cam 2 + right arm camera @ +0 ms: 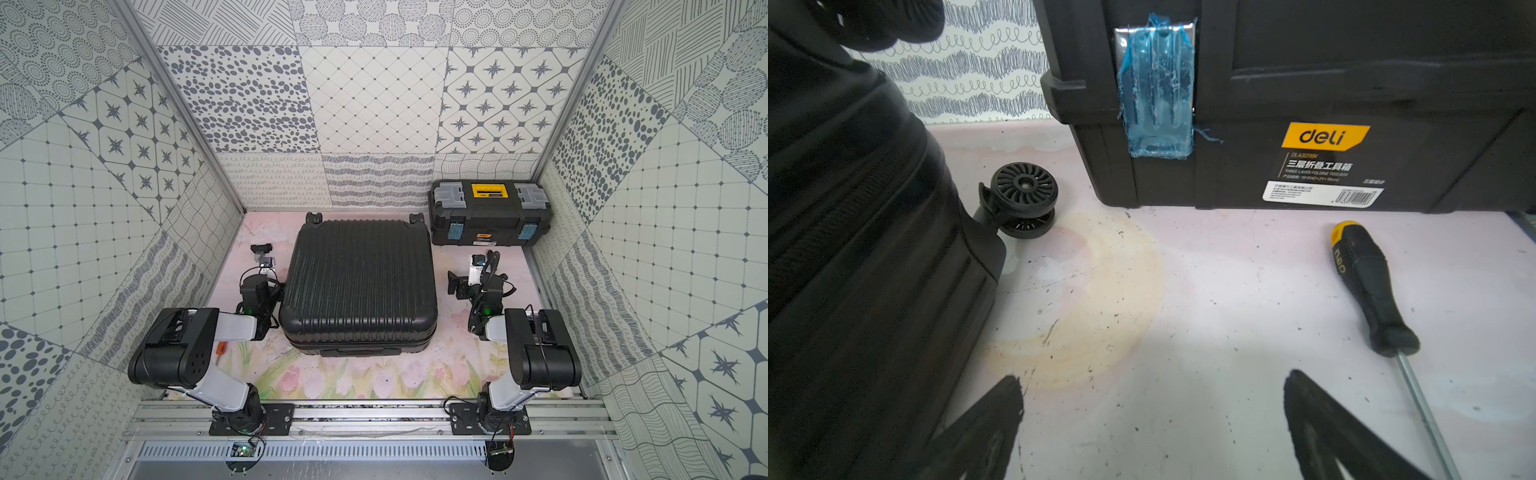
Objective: Open the suitcase zippers
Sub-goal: Adjust the suitcase at the center of the board.
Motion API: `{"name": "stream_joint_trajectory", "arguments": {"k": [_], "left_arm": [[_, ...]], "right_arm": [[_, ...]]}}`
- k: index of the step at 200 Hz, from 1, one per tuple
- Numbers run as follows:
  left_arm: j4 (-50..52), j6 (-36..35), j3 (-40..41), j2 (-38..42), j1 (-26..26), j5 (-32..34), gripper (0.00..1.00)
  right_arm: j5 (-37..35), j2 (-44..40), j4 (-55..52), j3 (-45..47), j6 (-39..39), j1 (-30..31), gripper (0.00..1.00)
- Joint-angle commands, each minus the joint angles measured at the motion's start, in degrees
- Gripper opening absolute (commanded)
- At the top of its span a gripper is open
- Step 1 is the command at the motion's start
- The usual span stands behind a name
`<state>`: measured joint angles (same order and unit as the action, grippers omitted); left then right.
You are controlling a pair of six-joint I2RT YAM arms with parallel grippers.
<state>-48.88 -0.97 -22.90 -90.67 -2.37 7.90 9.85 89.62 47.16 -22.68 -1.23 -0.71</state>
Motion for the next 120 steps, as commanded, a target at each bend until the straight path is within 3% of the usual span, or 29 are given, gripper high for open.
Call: {"name": "stream_joint_trajectory", "arguments": {"k": [1,24,33,49,68,91,120], "left_arm": [[-5.78,1.12,1.70,-0.17,-1.26,9.75,0.99],[-8.55,0.28,3.70,1.04,-2.23,11.05,0.99],[-6.88,-1.41,3.36,3.35,-3.31,11.90,0.99],[8.50,-1.55,-2.20,10.83,-5.76,19.67,0.99],[23.58,0.04,-9.68,19.64,-6.07,22.13,0.99],[33.35,2.63,-15.72,29.47,-6.38,19.84,0.99],[58.12,9.00,-29.58,33.61,-12.14,14.28,0.99]], "right_arm": [[0.27,-0.50,2.32,-0.24,0.53,-0.08,0.99],[-2.83,-2.30,6.99,2.51,-0.49,0.28,0.99],[-7.66,-6.16,2.08,1.47,-0.87,1.22,0.99],[-15.58,-13.82,-19.84,-6.99,-2.39,3.61,0.99],[-19.25,-22.11,-27.03,-11.69,-4.28,6.73,0.99],[-21.50,-32.92,-31.44,-14.74,-6.34,11.45,0.99],[-23.79,-38.21,-46.76,-26.68,-4.30,24.43,0.99]]}}
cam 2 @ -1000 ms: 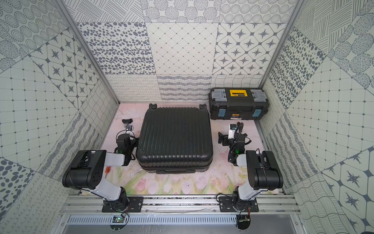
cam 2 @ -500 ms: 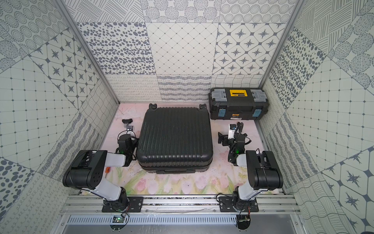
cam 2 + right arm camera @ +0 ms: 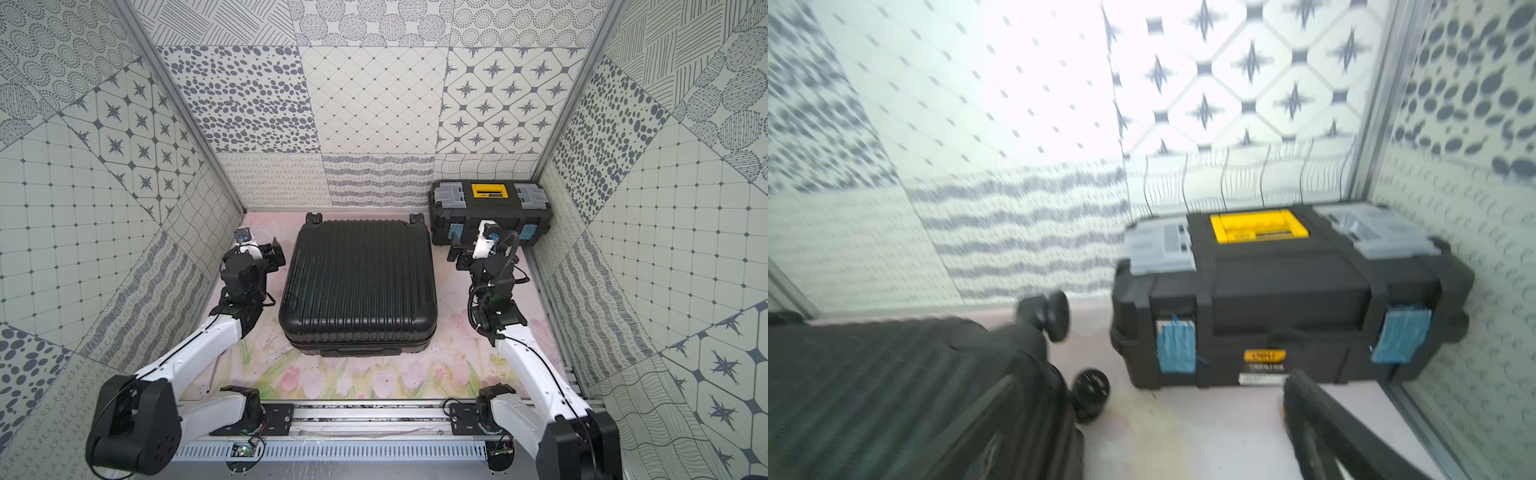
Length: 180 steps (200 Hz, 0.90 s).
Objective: Open the suitcase zippers
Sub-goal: Adjust the suitcase at the center of the board.
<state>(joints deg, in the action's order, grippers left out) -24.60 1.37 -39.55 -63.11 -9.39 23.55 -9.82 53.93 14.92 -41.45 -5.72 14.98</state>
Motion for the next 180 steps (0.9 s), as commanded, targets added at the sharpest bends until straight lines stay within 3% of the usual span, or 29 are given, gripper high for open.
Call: {"name": "stream_joint_trajectory", "arguments": {"k": [1,16,28,44,68,89,105,133,150,180], "left_arm": [[34.89,6.78,-13.45,5.97,-5.52,-1.43,0.99],[52.90,12.47,-22.98,3.65,-10.30,1.40,0.99],[65.52,16.84,-29.40,1.35,-10.43,-2.87,0.99],[73.20,17.27,-32.84,-0.13,-10.38,-6.85,0.99],[70.43,24.51,-27.48,2.71,-9.07,-9.18,0.99],[67.06,24.83,-24.25,3.57,-4.95,-17.44,0.99],[64.63,24.59,-22.72,1.80,-2.70,-23.66,0.99],[59.70,27.01,-21.09,-3.36,-2.09,-34.45,0.99],[54.24,29.05,-18.13,-3.94,-2.09,-42.78,0.98],[48.96,34.31,-13.66,-2.92,-2.02,-51.85,0.96]], "right_arm": [[-4.53,-2.52,-15.16,-8.45,0.22,9.40,0.99],[-7.31,-2.21,-25.44,-16.31,-3.86,15.66,0.99],[-0.42,-2.79,-39.21,-23.12,-9.72,15.45,0.99],[-0.93,-5.50,-41.38,-23.27,-17.33,15.04,0.99],[10.80,-3.66,-47.60,-25.63,-21.74,9.53,0.99],[11.05,3.46,-59.70,-30.80,-21.03,9.25,0.99],[11.25,4.30,-58.13,-27.43,-21.82,9.31,0.99],[18.75,7.53,-53.77,-24.65,-18.40,8.08,0.99],[23.85,14.13,-53.36,-27.13,-19.45,5.51,0.99],[26.53,24.83,-53.15,-32.58,-21.59,4.17,0.99]]}}
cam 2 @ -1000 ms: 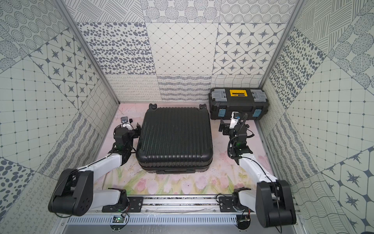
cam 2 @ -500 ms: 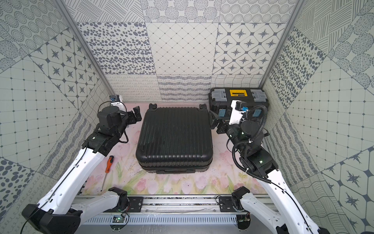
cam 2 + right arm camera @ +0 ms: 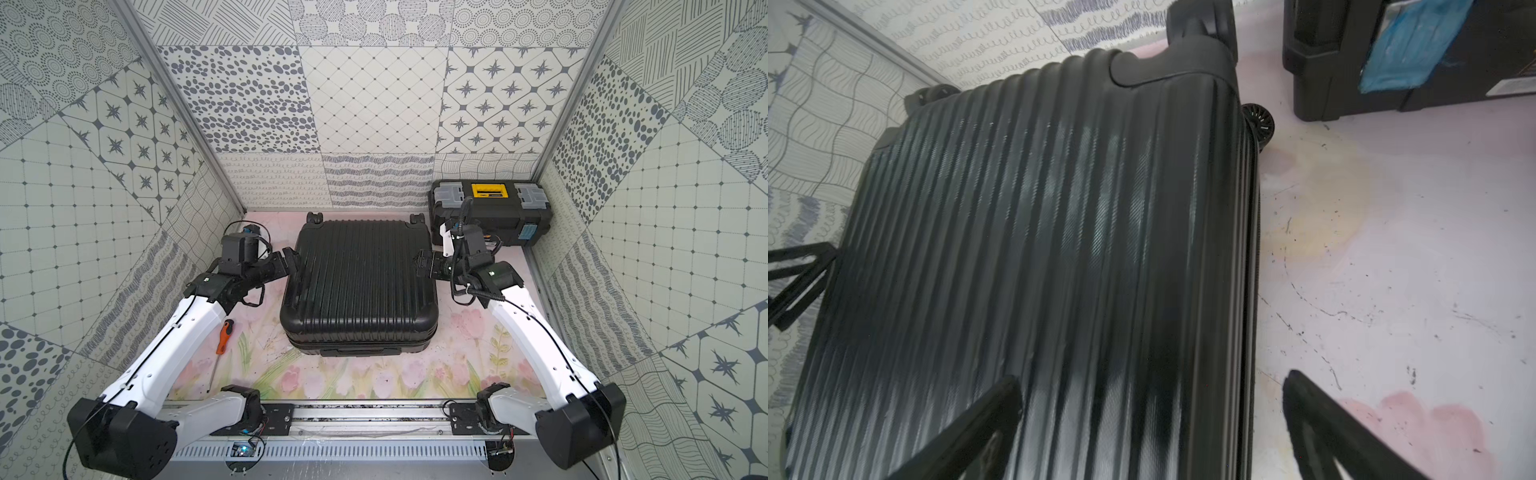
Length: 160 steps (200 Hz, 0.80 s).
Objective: Open the suitcase zippers
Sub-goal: Adjust the suitcase at the center of the board.
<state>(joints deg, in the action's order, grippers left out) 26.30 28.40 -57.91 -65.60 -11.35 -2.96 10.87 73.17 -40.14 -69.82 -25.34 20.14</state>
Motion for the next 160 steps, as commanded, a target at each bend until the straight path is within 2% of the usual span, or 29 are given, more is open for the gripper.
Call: {"name": "stream_joint_trajectory", "arguments": {"k": [1,23,43,78,110,127,145,160], "left_arm": [[-2.17,7.41,4.85,-0.37,-0.06,-25.65,0.96],[-6.70,11.96,9.76,2.90,-0.39,-31.56,0.95],[-9.09,14.96,13.62,7.05,-2.14,-33.62,0.95],[-10.93,19.29,18.61,13.98,-11.01,-33.79,0.93],[-3.54,21.78,18.99,21.04,-18.62,-25.18,0.91],[3.93,21.53,17.00,25.12,-22.28,-19.45,0.90],[17.05,19.32,11.87,29.46,-25.37,-7.78,0.90],[25.14,16.67,7.26,32.29,-25.62,1.92,0.91]], "right_arm": [[5.92,5.90,1.91,-4.41,-1.97,-0.99,0.99],[7.19,10.04,3.38,-6.18,-1.25,-1.22,0.99],[12.48,14.41,4.32,-9.05,0.20,-1.34,0.97],[21.52,21.89,6.03,-15.50,0.87,0.35,0.95],[24.88,29.26,3.93,-24.52,3.13,4.70,0.94],[26.54,32.20,1.77,-29.72,4.24,5.77,0.94],[21.21,31.30,-2.02,-33.13,5.99,5.99,0.95],[12.83,27.09,-2.50,-31.51,5.65,5.64,0.97]]}}
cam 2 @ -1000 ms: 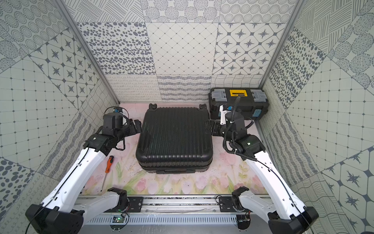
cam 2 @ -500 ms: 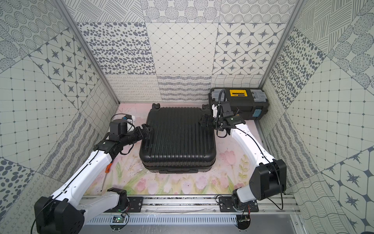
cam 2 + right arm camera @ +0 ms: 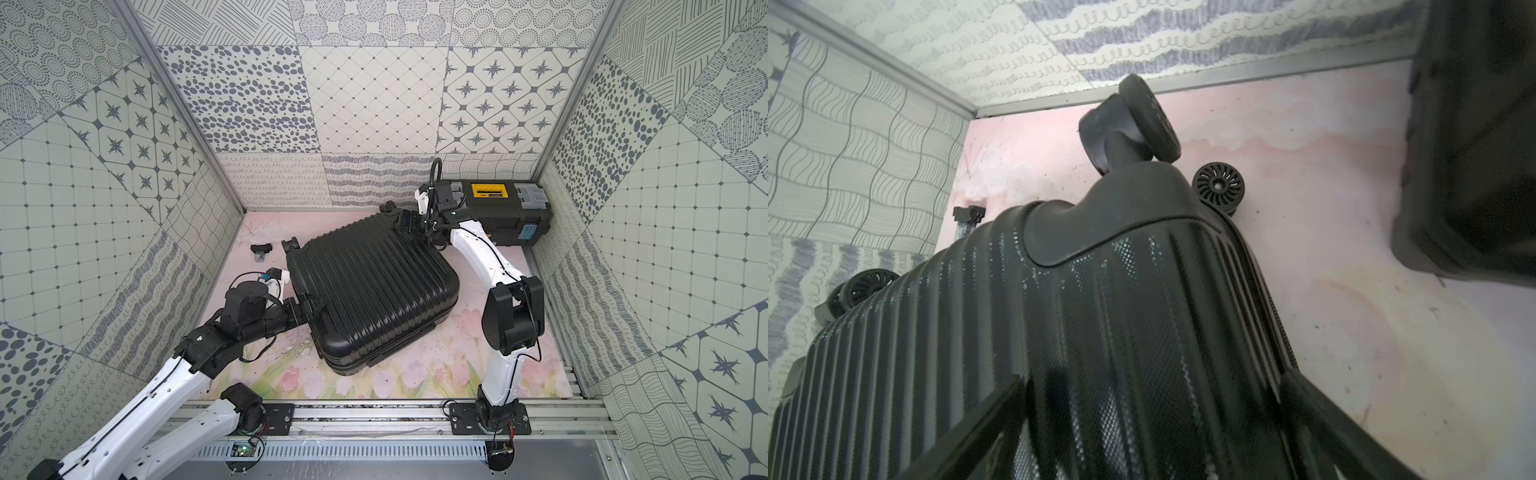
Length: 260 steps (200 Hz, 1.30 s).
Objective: Open the suitcase zippers
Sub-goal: Adjust the suitcase at the center of the board.
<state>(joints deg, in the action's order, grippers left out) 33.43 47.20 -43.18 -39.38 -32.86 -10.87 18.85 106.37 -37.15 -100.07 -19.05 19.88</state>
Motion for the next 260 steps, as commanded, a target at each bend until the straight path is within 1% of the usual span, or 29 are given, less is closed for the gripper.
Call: {"name": "stream_joint_trajectory", "arguments": {"k": [1,13,30,40,53,62,77,83,89,94,107,114,130,142,167,180,198,220,229,248,260], "left_arm": [[18.57,-2.34,-7.86,6.15,-4.08,10.57,0.91],[22.35,-5.03,-12.04,5.37,-4.01,16.89,0.92],[23.88,-10.15,-18.20,-0.07,-4.00,21.82,0.93],[23.07,-12.69,-21.61,-4.61,-4.03,23.54,0.95],[19.79,-16.53,-26.08,-10.91,-3.71,23.27,0.99],[18.22,-18.16,-29.78,-15.86,-2.65,22.79,0.99],[16.41,-20.34,-35.96,-24.49,0.29,19.93,0.99],[14.93,-21.18,-37.61,-27.31,2.29,16.91,0.99],[12.21,-22.77,-38.31,-29.89,4.13,12.53,0.99],[10.52,-23.55,-38.72,-31.72,5.56,10.80,0.99],[9.19,-25.35,-41.44,-37.15,7.85,10.08,0.99],[9.30,-26.70,-43.32,-40.90,8.86,9.86,0.99],[10.82,-29.63,-47.52,-47.45,10.21,11.64,0.99],[11.22,-30.94,-49.31,-51.35,11.27,12.33,0.99],[11.13,-32.88,-50.00,-56.55,13.44,9.28,0.99],[10.82,-33.36,-49.20,-58.26,14.00,4.36,0.99],[10.70,-31.25,-47.36,-58.94,14.71,-1.00,0.99],[6.58,-27.38,-41.10,-55.33,15.23,-7.40,0.99],[5.10,-25.72,-38.37,-53.33,15.49,-9.73,0.99],[4.11,-23.12,-33.81,-48.50,15.71,-11.33,0.99],[4.41,-22.19,-31.43,-44.77,15.75,-11.36,0.99]], "right_arm": [[4.21,-6.49,-5.58,-1.09,-0.73,5.84,0.97],[-1.42,-10.30,-6.07,0.99,-1.32,5.44,0.97],[-10.71,-17.50,-6.59,5.80,-3.54,5.37,0.99],[-12.54,-22.45,-6.07,9.99,-4.51,5.35,0.99],[-13.52,-29.01,-5.47,15.36,-6.47,5.38,0.99],[-13.00,-33.49,-5.49,19.04,-7.78,5.41,0.99],[-12.31,-40.74,-6.29,24.48,-10.61,5.38,0.99],[-11.97,-43.52,-6.92,26.66,-11.76,5.43,0.99],[-11.34,-46.20,-7.46,28.70,-12.86,5.40,0.99],[-10.82,-48.37,-8.14,30.56,-13.89,5.50,0.99],[-8.53,-53.00,-9.86,34.26,-16.52,5.44,0.99],[-5.70,-54.81,-10.75,35.90,-17.50,5.50,0.99],[0.51,-57.07,-11.89,39.54,-20.88,5.55,0.99],[4.16,-58.27,-10.66,42.72,-24.22,6.25,0.99],[6.54,-58.91,-4.87,47.67,-29.76,9.50,0.99],[8.06,-57.26,-1.44,48.88,-31.61,11.00,0.99],[9.30,-53.62,2.73,48.82,-32.16,12.62,0.99],[6.31,-48.53,4.34,45.84,-30.11,12.27,0.99],[6.35,-44.63,5.57,43.16,-28.95,11.55,0.99],[6.27,-36.26,6.63,36.54,-26.52,9.90,0.99],[7.62,-30.02,8.66,31.81,-25.93,8.01,0.99]]}}
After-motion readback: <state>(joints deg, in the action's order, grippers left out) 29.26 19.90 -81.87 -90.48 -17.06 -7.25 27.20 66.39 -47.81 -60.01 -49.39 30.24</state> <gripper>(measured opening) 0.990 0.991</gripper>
